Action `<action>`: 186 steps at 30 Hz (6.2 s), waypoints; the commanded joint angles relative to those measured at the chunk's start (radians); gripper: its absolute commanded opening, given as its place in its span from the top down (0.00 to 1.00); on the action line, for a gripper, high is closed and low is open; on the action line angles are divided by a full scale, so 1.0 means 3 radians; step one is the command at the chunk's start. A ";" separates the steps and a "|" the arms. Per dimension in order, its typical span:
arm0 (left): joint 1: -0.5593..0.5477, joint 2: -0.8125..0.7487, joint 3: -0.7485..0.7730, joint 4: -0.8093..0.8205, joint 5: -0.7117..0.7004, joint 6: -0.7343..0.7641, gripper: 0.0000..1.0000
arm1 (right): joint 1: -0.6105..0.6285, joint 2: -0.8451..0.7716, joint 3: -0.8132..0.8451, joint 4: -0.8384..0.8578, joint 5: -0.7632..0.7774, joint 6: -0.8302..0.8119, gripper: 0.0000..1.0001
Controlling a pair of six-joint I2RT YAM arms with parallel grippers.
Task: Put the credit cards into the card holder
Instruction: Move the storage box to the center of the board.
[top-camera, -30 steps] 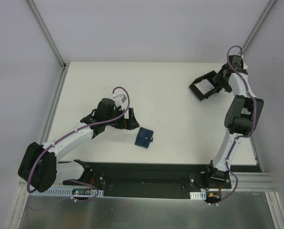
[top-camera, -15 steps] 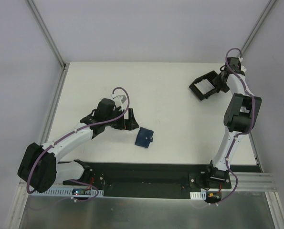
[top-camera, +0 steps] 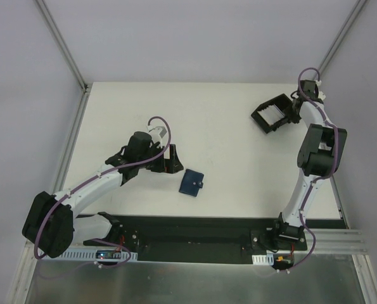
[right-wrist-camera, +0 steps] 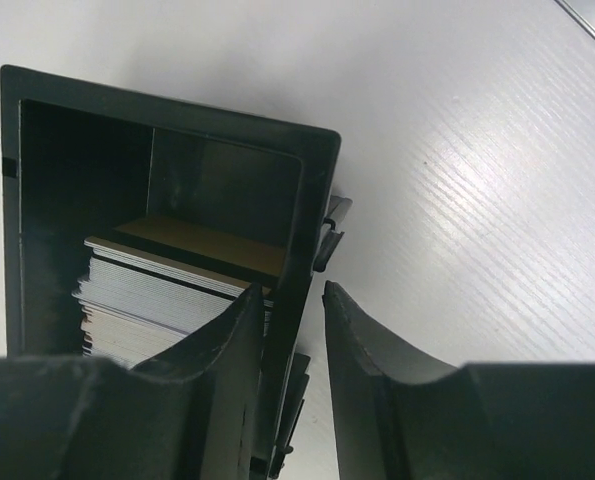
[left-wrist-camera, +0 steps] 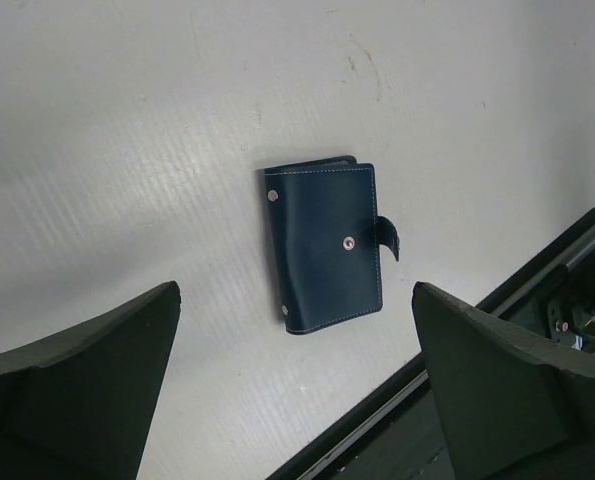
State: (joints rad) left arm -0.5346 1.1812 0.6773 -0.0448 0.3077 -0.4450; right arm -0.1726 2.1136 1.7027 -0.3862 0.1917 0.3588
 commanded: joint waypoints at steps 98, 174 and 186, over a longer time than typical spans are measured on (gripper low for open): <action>0.0207 -0.0139 -0.0146 0.0016 0.0023 -0.0465 0.01 | 0.2104 -0.2480 -0.2567 0.0336 -0.0434 -0.0582 0.47; 0.0207 -0.0046 -0.0156 0.0001 0.0089 -0.0086 0.01 | 0.1915 -0.1584 -0.1718 0.0080 -0.1012 -0.2137 0.40; 0.0212 -0.0051 -0.0141 0.0001 0.0110 -0.0086 0.01 | 0.1701 -0.2029 -0.1672 -0.0062 -0.0538 -0.1371 0.35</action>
State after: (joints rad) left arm -0.4759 1.1744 0.6037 -0.0505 0.3153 -0.4824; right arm 0.3641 1.5715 1.1851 -0.3569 -0.1047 -0.1688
